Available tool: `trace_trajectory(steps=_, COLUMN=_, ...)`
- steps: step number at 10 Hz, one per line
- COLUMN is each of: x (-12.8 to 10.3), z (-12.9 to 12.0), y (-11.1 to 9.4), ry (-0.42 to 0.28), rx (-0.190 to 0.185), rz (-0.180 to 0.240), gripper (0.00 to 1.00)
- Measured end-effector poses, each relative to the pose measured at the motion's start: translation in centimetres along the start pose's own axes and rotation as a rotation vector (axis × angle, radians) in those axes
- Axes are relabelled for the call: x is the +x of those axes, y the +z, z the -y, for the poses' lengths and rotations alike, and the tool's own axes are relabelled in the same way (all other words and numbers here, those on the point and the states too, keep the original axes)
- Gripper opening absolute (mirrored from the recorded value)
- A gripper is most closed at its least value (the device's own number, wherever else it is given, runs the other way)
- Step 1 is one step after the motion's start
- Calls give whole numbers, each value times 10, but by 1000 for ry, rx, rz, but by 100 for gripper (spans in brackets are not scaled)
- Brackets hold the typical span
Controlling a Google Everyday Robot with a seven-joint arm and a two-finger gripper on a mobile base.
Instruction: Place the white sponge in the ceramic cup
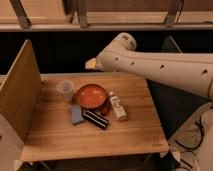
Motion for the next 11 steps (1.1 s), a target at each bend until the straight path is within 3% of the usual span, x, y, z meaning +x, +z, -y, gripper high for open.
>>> trace_trajectory(steps=9, x=0, z=-1, y=0, ry=-9, rx=0, rz=3, gripper=80)
trace_trajectory(steps=11, x=7, z=-18, y=2, ry=-114, rx=-10, rz=22, gripper=80)
